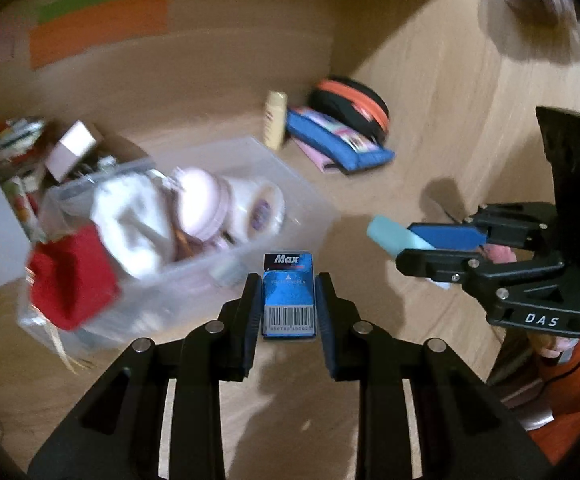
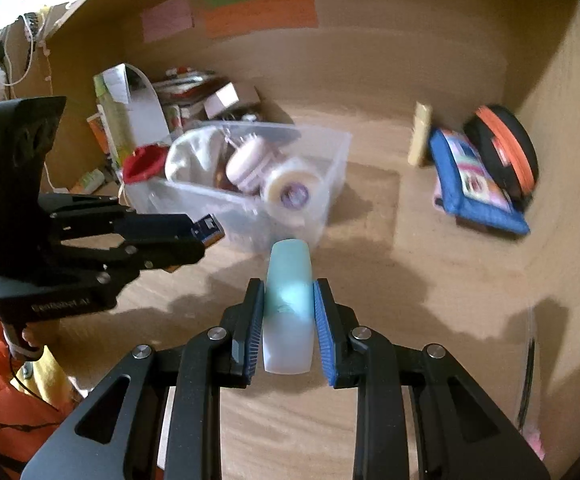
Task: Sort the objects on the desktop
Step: 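Carry card pack and blue tube into the clear box and open both tools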
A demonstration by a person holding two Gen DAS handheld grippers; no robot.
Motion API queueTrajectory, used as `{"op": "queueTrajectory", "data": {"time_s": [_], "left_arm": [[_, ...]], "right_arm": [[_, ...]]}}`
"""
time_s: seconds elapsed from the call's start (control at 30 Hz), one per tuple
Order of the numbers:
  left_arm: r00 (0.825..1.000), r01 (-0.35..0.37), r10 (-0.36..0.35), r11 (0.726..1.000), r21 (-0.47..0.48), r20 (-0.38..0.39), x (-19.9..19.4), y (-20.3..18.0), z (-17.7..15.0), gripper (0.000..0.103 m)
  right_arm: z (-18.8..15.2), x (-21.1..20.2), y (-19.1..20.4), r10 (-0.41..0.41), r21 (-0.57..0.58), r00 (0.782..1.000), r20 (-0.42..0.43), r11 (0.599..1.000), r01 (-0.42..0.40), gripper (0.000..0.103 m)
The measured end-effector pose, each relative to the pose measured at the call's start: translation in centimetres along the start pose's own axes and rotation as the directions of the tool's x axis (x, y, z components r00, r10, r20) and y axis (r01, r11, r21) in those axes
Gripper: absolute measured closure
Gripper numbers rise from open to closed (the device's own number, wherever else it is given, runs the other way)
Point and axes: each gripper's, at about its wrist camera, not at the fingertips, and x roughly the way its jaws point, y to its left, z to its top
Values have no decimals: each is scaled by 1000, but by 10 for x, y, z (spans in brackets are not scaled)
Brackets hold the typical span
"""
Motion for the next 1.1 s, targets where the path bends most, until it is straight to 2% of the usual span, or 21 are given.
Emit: {"op": "queueTrajectory", "data": {"time_s": [0.3,0.6,0.73,1.1], "left_arm": [[998,-27,29,999,-22,53,-3,24,23,77],[998,-49,50,998,-44,27,21,39,29,77],[1000,-27,26,997,-66,-13,33,44,26,77],[999,-35,34,998,-55,-10,37,41,23,77]], "right_arm": [[34,15,8,15,-66,1000,13,998,-14,80],[54,52,-1,-1,-70,999,-48,998,-2,80],[58,67,-3,2,-57,998,-70,998,-6,80],[60,91,0,-6,-79,995,-98,997,-1,81]]}}
